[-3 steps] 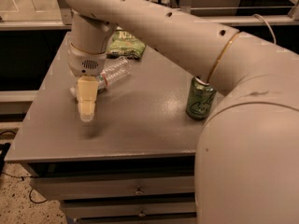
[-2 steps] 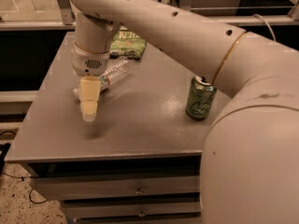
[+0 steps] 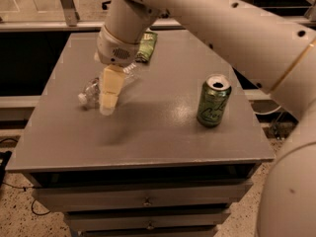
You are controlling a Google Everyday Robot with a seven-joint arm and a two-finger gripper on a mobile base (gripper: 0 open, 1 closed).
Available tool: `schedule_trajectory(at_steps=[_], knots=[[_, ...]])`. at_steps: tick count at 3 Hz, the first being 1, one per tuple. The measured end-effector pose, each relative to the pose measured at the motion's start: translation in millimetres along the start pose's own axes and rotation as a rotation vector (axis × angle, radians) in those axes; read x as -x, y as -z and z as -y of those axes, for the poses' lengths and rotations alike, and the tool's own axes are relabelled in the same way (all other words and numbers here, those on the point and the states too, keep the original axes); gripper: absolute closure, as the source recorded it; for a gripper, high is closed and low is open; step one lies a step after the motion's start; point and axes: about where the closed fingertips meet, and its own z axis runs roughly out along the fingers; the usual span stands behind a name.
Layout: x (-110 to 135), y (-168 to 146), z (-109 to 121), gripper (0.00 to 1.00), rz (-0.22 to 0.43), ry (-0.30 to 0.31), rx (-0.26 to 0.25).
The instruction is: Knock water bottle over
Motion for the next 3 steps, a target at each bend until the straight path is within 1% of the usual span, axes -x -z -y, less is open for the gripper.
schedule_trajectory(at_steps=[1, 2, 3], knots=[[-25, 41, 4, 0.00, 0.146, -0.076, -0.094], [-50, 70, 8, 0.00, 0.322, -0.155, -0.178], [-86, 133, 26, 0.00, 0.606, -0.260, -0.334]])
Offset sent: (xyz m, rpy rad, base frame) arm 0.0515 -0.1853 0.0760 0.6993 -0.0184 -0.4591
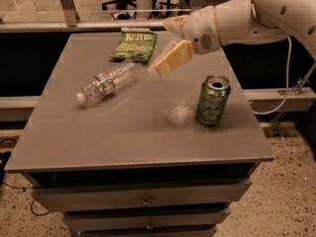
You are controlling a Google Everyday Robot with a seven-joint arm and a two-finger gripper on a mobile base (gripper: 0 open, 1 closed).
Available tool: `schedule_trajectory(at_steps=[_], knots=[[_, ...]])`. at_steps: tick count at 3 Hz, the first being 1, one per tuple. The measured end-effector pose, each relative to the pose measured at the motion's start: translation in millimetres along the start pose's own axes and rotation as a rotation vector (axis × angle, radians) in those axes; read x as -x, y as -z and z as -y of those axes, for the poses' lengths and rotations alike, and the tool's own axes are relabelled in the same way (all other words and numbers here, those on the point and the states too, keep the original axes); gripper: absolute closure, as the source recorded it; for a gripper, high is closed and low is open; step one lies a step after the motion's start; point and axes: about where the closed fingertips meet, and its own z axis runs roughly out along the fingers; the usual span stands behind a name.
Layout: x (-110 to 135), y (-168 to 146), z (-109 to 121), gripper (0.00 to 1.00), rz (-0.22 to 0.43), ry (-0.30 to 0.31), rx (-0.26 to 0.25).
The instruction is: Knock water bottle over
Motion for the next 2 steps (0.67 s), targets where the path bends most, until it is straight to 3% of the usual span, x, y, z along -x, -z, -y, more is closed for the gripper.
schedule_trajectory(at_steps=[1, 2], knots=[[21.1, 29.3, 23.2, 0.00, 0.142, -0.027, -0.056], [26.3, 33.8, 26.0, 0.00, 0.166, -0.032, -0.061]])
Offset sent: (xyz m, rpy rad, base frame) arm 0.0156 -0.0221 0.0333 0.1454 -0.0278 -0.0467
